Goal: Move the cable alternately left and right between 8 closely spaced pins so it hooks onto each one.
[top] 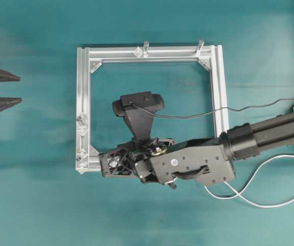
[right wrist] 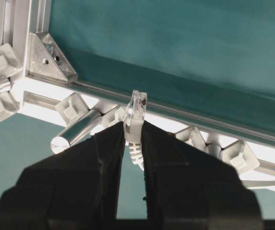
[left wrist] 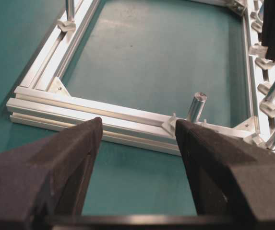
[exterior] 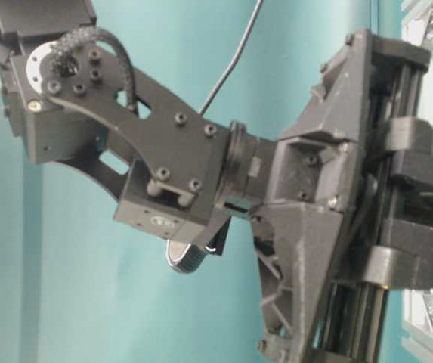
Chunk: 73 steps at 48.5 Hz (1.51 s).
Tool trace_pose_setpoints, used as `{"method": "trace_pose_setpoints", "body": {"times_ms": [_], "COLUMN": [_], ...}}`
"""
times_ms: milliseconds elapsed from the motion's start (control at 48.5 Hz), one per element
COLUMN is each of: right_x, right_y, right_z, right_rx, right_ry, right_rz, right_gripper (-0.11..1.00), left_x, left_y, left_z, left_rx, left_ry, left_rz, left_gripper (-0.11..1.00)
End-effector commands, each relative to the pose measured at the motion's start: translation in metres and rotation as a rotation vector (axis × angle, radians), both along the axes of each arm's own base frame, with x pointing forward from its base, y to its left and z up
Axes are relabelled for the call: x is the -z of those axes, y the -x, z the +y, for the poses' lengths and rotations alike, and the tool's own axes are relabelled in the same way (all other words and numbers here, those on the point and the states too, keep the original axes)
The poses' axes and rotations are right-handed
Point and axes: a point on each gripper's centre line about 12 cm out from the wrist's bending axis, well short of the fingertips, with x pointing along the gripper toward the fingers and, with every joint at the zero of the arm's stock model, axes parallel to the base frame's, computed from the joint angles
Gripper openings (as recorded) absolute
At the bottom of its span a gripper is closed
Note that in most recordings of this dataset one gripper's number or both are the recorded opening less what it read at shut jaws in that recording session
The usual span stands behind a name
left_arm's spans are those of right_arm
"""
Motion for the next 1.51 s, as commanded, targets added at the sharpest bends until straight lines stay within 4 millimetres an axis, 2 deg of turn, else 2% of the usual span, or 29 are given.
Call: {"method": "trace_pose_setpoints", "body": {"times_ms": [0, 206, 454, 701, 1031, 1485], "right_x": [-0.016, -0.014, -0.013, -0.014, -0.015, -0.016], "right_y": [-0.002, -0.002, -0.006, -0.008, -0.015, -0.059], "right_z": [0.0, -0.009, -0.038, -0.057, -0.06, -0.058], "right_rx": [-0.005, 0.003, -0.016, -0.021, -0.032, -0.081], "right_ry": [-0.005, 0.004, 0.037, 0.052, 0.05, 0.052], "right_rz": [-0.039, -0.026, -0.005, -0.005, -0.04, -0.142], "right_gripper": [0.14, 0.14, 0.14, 0.14, 0.14, 0.14], "left_x": [-0.004, -0.004, -0.004, -0.004, -0.004, -0.004], "left_y": [-0.002, -0.002, -0.002, -0.002, -0.002, -0.002], "left_z": [0.001, 0.001, 0.001, 0.001, 0.001, 0.001], "left_rx": [-0.005, -0.005, -0.005, -0.005, -0.005, -0.005], "left_ry": [0.002, 0.002, 0.002, 0.002, 0.001, 0.002], "left_rz": [-0.011, -0.011, -0.011, -0.011, -0.011, -0.011], "left_gripper": [0.65, 0.65, 0.65, 0.65, 0.65, 0.65]}}
